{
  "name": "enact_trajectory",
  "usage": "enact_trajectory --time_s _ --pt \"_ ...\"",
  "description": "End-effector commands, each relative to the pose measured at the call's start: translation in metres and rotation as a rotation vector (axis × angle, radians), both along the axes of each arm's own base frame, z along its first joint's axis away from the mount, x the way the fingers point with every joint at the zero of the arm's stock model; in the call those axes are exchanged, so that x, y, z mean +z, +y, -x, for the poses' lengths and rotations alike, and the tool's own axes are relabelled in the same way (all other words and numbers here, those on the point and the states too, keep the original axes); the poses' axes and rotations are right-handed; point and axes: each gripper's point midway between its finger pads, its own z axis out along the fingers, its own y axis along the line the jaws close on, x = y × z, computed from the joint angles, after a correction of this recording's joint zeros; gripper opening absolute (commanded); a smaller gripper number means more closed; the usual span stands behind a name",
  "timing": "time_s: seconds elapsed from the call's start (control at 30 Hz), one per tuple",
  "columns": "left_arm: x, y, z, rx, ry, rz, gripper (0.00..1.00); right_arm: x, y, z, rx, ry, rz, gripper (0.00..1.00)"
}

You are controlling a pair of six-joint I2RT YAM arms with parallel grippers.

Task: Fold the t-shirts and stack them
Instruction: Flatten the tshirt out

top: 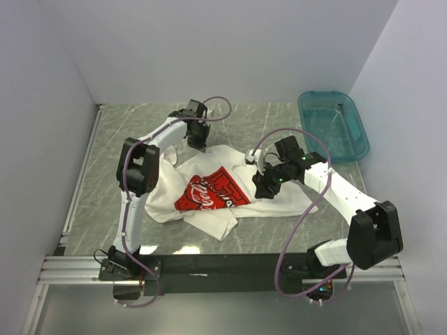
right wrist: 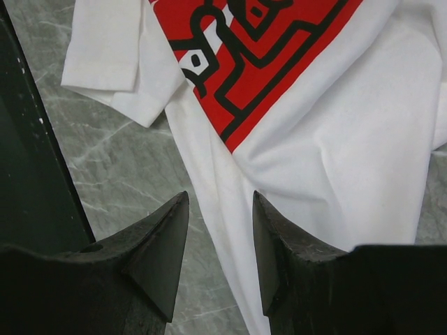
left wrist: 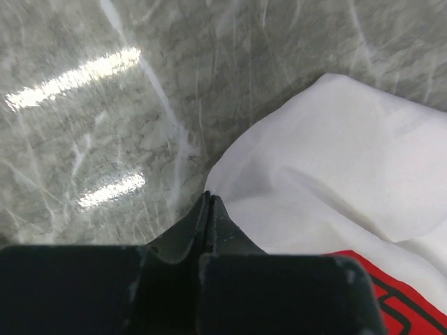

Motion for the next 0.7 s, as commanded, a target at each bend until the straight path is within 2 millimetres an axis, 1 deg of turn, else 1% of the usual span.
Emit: enact_trajectory --time_s 0.0,0.07,0.1,0.13,0.17,0.2,0.3,0.33,0.37,0.4,0.43,0.47,0.5,0.53,0.57,0.6,0.63,0.67 --pt "0.061 -0.017 -0.028 -0.023 -0.144 0.076 0.0 0.011 0.004 -0.001 0.006 -0.007 -0.028 0.49" --pt "0.081 -0.016 -0.039 -0.019 -0.207 0.069 0.0 0.011 0.004 -0.001 0.006 -0.006 -0.028 0.49" --pt "0.1 -0.019 -0.053 -0.011 -0.281 0.089 0.0 0.011 0.004 -0.001 0.004 -0.006 -0.03 0.49" --pt "0.113 -0.018 -0.062 0.009 -0.334 0.09 0.0 0.012 0.004 -0.001 0.006 -0.008 -0.031 0.49" --pt "0.131 -0.019 -0.07 0.019 -0.391 0.108 0.0 0.012 0.005 -0.001 0.005 -0.007 -0.032 0.49" --pt "0.155 -0.025 -0.086 0.029 -0.492 0.149 0.0 0.012 0.005 -0.001 0.004 -0.01 -0.031 0.49" --pt "0.204 -0.031 -0.114 0.086 -0.669 0.224 0.0 0.013 0.004 -0.003 -0.002 -0.019 -0.029 0.48" --pt "0.23 -0.033 -0.127 0.127 -0.759 0.277 0.0 0.012 0.004 -0.004 -0.006 -0.023 -0.026 0.48" --pt "0.247 -0.03 -0.139 0.174 -0.817 0.296 0.0 0.012 0.003 -0.003 -0.009 -0.022 -0.022 0.48" --pt "0.261 -0.028 -0.146 0.207 -0.855 0.328 0.0 0.013 0.003 -0.004 -0.011 -0.028 -0.023 0.48" --pt "0.273 -0.031 -0.157 0.253 -0.895 0.398 0.05 0.012 0.002 -0.005 -0.016 -0.034 -0.019 0.48" --pt "0.28 -0.029 -0.163 0.275 -0.915 0.426 0.09 0.012 0.002 -0.005 -0.021 -0.04 -0.019 0.48" --pt "0.303 -0.026 -0.168 0.31 -0.963 0.461 0.13 0.012 0.001 -0.007 -0.026 -0.046 -0.014 0.48" --pt "0.306 -0.027 -0.172 0.342 -0.965 0.49 0.35 0.011 0.0 -0.008 -0.032 -0.053 -0.011 0.48" --pt "0.291 -0.026 -0.18 0.361 -0.943 0.484 0.47 0.011 0.0 -0.008 -0.032 -0.065 -0.006 0.48" --pt "0.31 -0.022 -0.182 0.376 -0.972 0.503 0.55 0.013 0.001 -0.008 -0.026 -0.079 -0.005 0.48" --pt "0.308 -0.02 -0.184 0.387 -0.965 0.498 0.69 0.01 0.002 -0.006 -0.016 -0.082 -0.004 0.48" --pt "0.312 -0.015 -0.181 0.393 -0.96 0.484 0.72 0.01 0.003 -0.005 0.001 -0.102 0.002 0.48"
